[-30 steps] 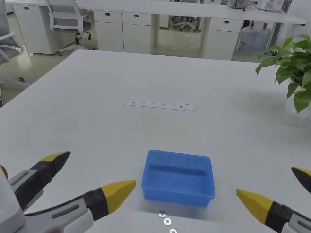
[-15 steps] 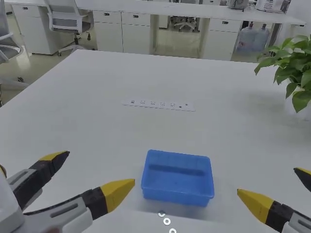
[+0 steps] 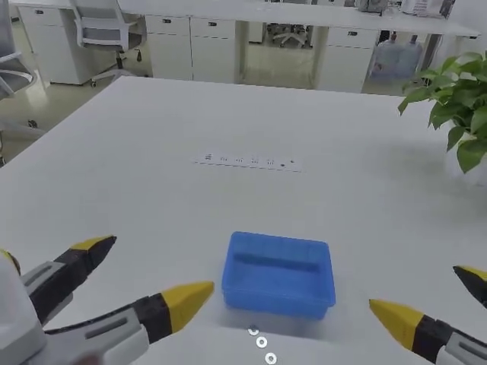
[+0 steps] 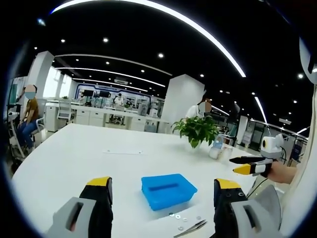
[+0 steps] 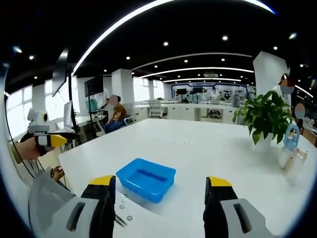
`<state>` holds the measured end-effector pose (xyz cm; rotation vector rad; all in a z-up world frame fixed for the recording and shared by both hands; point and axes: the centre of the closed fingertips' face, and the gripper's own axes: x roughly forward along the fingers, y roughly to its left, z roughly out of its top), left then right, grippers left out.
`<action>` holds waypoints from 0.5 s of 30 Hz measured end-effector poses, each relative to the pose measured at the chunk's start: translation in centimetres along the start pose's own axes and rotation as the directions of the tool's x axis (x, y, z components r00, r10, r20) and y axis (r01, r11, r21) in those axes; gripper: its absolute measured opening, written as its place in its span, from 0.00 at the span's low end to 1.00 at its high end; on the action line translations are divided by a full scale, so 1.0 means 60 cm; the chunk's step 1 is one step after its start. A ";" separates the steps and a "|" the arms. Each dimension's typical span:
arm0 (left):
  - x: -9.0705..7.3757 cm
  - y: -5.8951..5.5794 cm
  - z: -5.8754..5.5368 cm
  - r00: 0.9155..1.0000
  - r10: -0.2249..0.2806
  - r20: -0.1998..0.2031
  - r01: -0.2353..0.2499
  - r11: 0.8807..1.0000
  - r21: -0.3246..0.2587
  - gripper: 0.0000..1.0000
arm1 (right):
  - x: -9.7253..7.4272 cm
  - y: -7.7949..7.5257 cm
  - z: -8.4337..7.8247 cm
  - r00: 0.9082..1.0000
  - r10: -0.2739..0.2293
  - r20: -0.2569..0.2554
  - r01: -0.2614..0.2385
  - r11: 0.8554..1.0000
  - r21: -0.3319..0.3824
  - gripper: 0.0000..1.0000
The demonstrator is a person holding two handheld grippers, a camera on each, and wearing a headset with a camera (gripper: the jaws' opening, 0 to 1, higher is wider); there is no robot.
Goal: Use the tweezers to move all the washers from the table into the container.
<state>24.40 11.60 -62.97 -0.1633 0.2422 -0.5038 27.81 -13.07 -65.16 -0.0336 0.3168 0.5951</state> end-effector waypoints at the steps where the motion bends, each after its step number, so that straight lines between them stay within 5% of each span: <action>1: 0.001 0.000 -0.003 1.000 0.000 -0.007 0.000 1.000 0.010 0.80 | -0.001 0.002 -0.004 1.000 0.005 -0.010 -0.005 1.000 0.001 0.67; 8: 0.009 -0.028 -0.049 0.987 -0.079 -0.138 0.095 0.989 0.115 0.58 | -0.004 0.017 -0.033 0.996 0.067 -0.052 -0.066 0.998 0.024 0.35; 11: 0.017 -0.042 -0.072 0.970 -0.120 -0.210 0.152 0.978 0.143 0.46 | -0.001 0.025 -0.046 0.992 0.092 -0.081 -0.091 0.996 0.015 0.26; 15: 0.031 -0.046 -0.110 0.937 -0.140 -0.319 0.217 0.951 0.221 0.36 | 0.007 0.032 -0.060 0.987 0.110 -0.120 -0.112 0.994 -0.006 0.25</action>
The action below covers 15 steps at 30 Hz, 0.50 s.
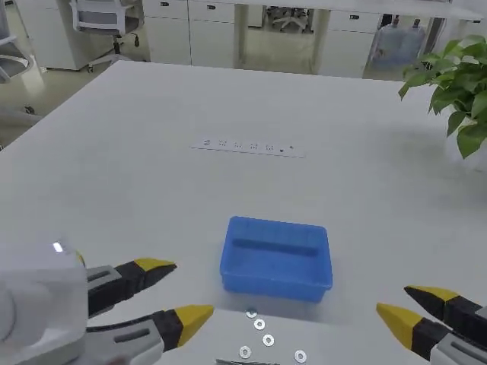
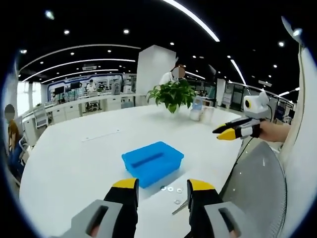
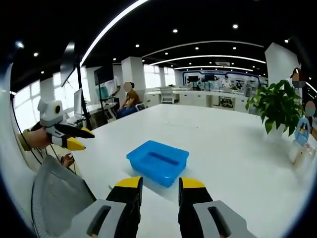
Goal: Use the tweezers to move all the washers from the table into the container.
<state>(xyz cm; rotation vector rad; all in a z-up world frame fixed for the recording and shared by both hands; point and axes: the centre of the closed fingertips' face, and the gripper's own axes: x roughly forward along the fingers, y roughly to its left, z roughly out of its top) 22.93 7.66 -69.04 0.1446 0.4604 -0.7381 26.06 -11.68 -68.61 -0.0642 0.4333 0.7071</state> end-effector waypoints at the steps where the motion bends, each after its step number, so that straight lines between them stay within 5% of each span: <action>1: 0.008 -0.002 -0.010 0.999 -0.019 -0.031 0.020 0.999 0.032 0.34 | 0.003 0.002 -0.001 1.000 0.007 -0.005 -0.007 1.000 -0.001 0.25; 4: 0.022 -0.011 -0.028 0.993 -0.073 -0.089 0.079 0.994 0.070 0.26 | 0.008 0.003 -0.003 1.000 0.020 -0.014 -0.020 1.000 -0.009 0.25; 7: 0.038 -0.024 -0.052 0.976 -0.140 -0.168 0.154 0.985 0.078 0.21 | 0.013 0.008 -0.006 0.999 0.033 -0.032 -0.034 0.999 -0.033 0.24; 10: 0.056 -0.029 -0.086 0.944 -0.176 -0.278 0.220 0.966 0.136 0.18 | 0.016 0.012 -0.012 0.998 0.040 -0.053 -0.042 0.998 -0.053 0.23; 15: 0.078 -0.038 -0.117 0.907 -0.207 -0.367 0.287 0.942 0.176 0.18 | 0.016 0.017 -0.023 0.995 0.049 -0.082 -0.055 0.996 -0.073 0.22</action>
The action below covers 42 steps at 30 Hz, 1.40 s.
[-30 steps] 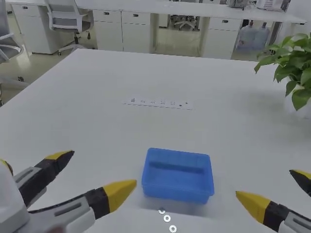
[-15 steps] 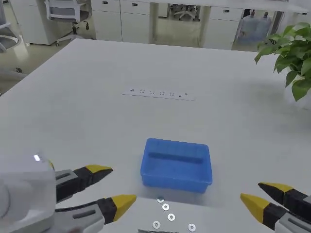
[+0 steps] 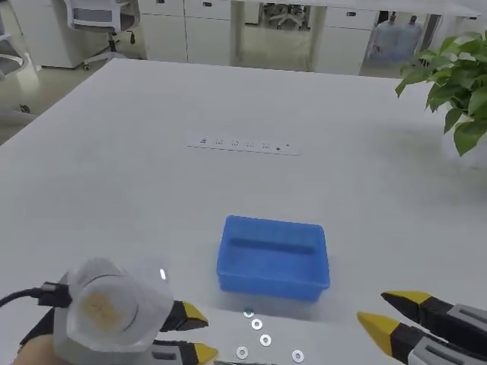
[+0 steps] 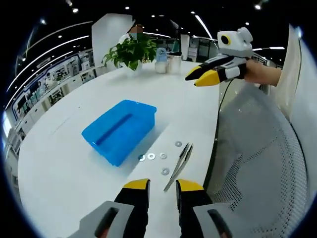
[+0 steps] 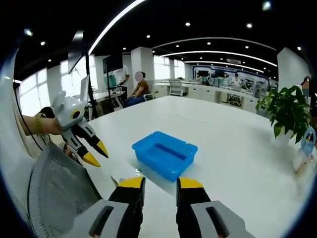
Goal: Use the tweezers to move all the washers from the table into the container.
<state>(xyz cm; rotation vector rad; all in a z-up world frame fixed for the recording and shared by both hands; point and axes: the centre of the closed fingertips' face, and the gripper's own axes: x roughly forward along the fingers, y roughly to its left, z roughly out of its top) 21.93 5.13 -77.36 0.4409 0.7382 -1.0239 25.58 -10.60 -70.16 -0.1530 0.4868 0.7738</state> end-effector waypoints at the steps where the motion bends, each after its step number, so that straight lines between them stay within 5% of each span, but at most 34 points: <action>1: 0.004 -0.002 -0.004 1.000 -0.011 -0.019 0.011 1.000 0.016 0.18 | 0.000 0.001 -0.002 1.000 0.002 -0.007 -0.002 1.000 -0.003 0.22; 8: 0.039 -0.006 -0.029 0.985 -0.048 -0.167 0.073 0.987 0.143 0.15 | 0.003 0.003 -0.019 0.999 0.004 -0.053 -0.005 1.000 -0.026 0.21; 11: 0.050 -0.001 -0.038 0.972 -0.032 -0.231 0.085 0.971 0.224 0.14 | 0.005 0.004 -0.031 0.996 0.007 -0.091 -0.011 0.999 -0.050 0.19; 18: 0.070 -0.007 -0.040 0.958 -0.049 -0.283 0.130 0.952 0.276 0.09 | 0.007 0.012 -0.053 0.990 0.022 -0.139 -0.029 0.998 -0.054 0.17; 23: 0.078 -0.014 -0.046 0.944 -0.061 -0.324 0.173 0.928 0.331 0.07 | 0.008 0.018 -0.068 0.984 0.044 -0.173 -0.055 0.997 -0.063 0.11; 34: 0.077 -0.017 -0.049 0.940 -0.093 -0.327 0.209 0.918 0.337 0.00 | 0.011 0.028 -0.078 0.978 0.071 -0.197 -0.087 0.994 -0.072 0.10; 42: 0.051 -0.032 -0.028 0.961 -0.110 -0.252 0.196 0.917 0.347 0.00 | 0.020 0.045 -0.080 0.971 0.109 -0.212 -0.135 0.984 -0.114 0.10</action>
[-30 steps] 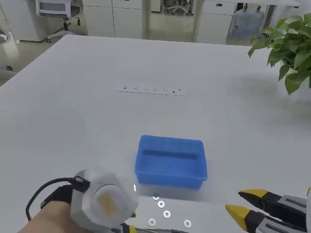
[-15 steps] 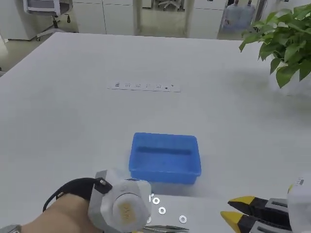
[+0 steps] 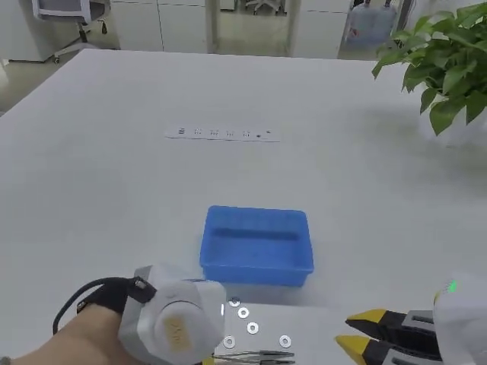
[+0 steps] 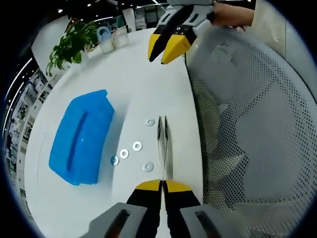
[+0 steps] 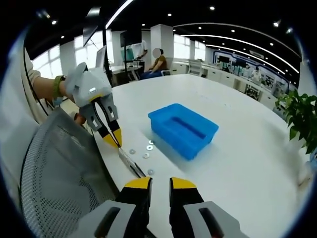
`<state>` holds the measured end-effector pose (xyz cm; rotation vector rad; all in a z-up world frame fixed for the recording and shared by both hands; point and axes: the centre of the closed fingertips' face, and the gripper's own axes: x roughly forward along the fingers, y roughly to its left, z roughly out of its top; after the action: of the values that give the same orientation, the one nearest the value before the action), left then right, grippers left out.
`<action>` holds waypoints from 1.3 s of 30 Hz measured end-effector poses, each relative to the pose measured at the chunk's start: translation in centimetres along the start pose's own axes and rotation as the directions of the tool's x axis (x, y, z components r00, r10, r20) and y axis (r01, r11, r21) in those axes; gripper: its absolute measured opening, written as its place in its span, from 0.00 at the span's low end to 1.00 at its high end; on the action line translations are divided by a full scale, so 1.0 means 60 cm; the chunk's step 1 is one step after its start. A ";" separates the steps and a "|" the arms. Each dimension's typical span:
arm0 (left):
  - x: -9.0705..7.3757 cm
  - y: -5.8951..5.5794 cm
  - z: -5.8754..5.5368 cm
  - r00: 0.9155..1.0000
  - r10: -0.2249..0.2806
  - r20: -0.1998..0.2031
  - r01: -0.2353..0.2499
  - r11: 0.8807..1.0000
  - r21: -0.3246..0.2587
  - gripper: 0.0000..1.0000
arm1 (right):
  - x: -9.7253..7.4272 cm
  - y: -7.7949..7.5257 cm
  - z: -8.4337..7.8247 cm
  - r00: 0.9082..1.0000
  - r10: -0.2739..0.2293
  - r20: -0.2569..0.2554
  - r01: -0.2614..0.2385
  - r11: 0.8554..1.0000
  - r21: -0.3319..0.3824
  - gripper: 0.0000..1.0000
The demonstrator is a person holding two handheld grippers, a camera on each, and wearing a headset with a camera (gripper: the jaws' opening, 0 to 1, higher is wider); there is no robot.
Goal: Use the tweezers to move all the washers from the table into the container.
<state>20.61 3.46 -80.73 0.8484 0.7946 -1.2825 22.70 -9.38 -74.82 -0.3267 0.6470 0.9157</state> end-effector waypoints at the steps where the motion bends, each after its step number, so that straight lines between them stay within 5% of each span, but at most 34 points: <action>1: -0.009 -0.002 0.006 1.000 0.003 0.014 -0.003 1.000 -0.002 0.00 | 0.002 0.005 0.001 1.000 0.011 -0.001 -0.011 1.000 -0.010 0.10; 9: -0.056 -0.016 0.060 0.993 0.020 0.118 -0.018 1.000 -0.016 0.00 | 0.022 0.039 0.003 0.995 0.096 -0.028 -0.098 0.991 -0.094 0.11; 13: -0.066 -0.024 0.079 0.990 0.020 0.137 -0.019 1.000 -0.008 0.00 | 0.032 0.056 0.005 0.989 0.141 -0.045 -0.145 0.980 -0.133 0.12; 17: -0.073 -0.026 0.099 0.987 0.020 0.161 -0.019 1.000 -0.004 0.00 | 0.039 0.082 0.013 0.973 0.225 -0.044 -0.229 0.962 -0.147 0.13; 23: -0.078 -0.029 0.127 0.981 0.012 0.193 -0.014 1.000 0.010 0.00 | 0.059 0.106 0.006 0.953 0.289 -0.085 -0.301 0.933 -0.196 0.14; 37: -0.075 -0.025 0.152 0.978 -0.006 0.211 -0.010 0.997 0.072 0.00 | 0.094 0.117 0.000 0.940 0.324 -0.109 -0.341 0.902 -0.265 0.06; 39: -0.074 -0.020 0.152 0.977 -0.012 0.213 -0.002 0.998 0.066 0.00 | 0.096 0.111 0.003 0.945 0.310 -0.101 -0.326 0.904 -0.276 0.05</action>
<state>19.16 -2.56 -72.59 0.7460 0.5866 -1.3847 19.90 -1.82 -78.34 -0.5201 0.6270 1.3261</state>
